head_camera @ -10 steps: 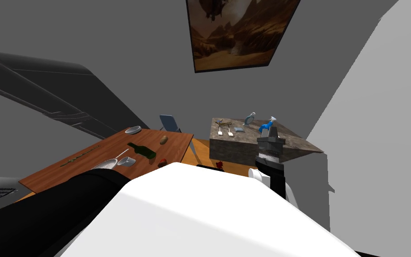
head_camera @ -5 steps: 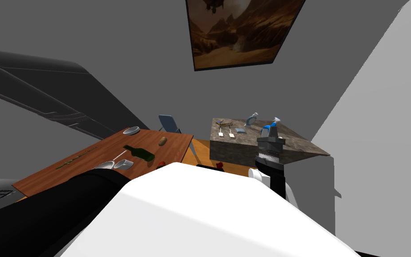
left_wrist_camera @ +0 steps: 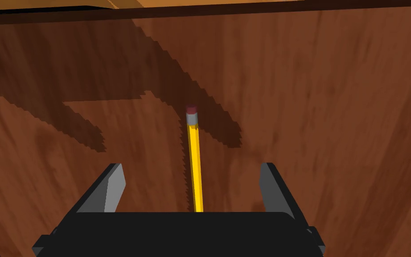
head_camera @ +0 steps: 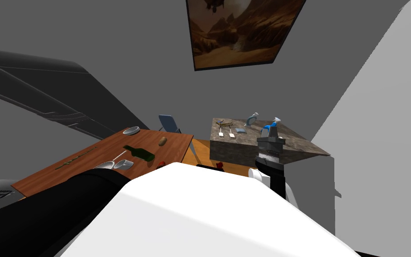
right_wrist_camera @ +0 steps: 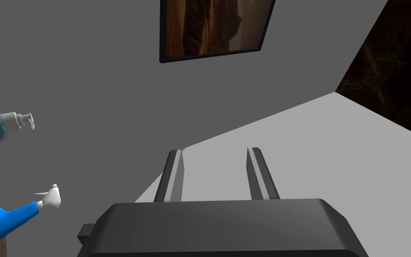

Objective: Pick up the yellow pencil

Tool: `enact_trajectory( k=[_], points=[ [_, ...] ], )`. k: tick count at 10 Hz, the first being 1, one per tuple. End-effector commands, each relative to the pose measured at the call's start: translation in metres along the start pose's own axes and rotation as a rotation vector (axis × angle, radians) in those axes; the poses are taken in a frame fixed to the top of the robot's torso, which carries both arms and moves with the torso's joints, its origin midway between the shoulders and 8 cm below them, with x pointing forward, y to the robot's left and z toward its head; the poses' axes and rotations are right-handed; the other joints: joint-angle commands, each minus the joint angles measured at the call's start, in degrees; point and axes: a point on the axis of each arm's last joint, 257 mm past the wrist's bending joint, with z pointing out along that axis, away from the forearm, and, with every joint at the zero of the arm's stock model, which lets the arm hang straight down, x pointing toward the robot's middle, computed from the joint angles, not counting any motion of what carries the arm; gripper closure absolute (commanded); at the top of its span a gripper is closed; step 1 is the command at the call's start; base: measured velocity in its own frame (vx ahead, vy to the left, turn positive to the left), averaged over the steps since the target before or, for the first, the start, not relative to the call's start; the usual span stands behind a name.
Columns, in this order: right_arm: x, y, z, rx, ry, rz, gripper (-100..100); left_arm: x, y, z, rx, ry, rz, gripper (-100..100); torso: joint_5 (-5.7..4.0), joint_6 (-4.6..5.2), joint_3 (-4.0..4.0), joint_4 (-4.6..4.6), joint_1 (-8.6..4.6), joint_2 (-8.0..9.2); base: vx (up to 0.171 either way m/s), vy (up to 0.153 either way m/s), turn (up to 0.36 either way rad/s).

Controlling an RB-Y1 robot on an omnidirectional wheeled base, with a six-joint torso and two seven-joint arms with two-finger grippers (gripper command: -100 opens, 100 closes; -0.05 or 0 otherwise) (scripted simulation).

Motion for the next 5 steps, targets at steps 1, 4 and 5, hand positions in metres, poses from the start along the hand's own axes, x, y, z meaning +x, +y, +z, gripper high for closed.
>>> enact_trajectory(
  k=[1,4,5],
  points=[
    [0.000,0.000,0.000,0.000,0.000,0.000,0,0.000,0.001,0.001,-0.006,0.022,0.015,-100,0.00,0.00,0.00,0.00,0.00,0.00,-0.010,0.018,0.051],
    [0.000,0.000,0.000,0.000,0.000,0.000,0,-0.011,0.000,0.004,-0.006,0.024,0.026,-100,0.02,-0.01,0.02,0.01,0.12,0.04,-0.011,0.030,0.054],
    [0.000,0.000,0.000,0.000,0.000,0.000,0,-0.002,0.002,0.003,-0.020,0.058,0.048,-100,0.03,0.00,0.02,0.01,0.12,0.03,-0.012,0.035,0.064]
  ],
)
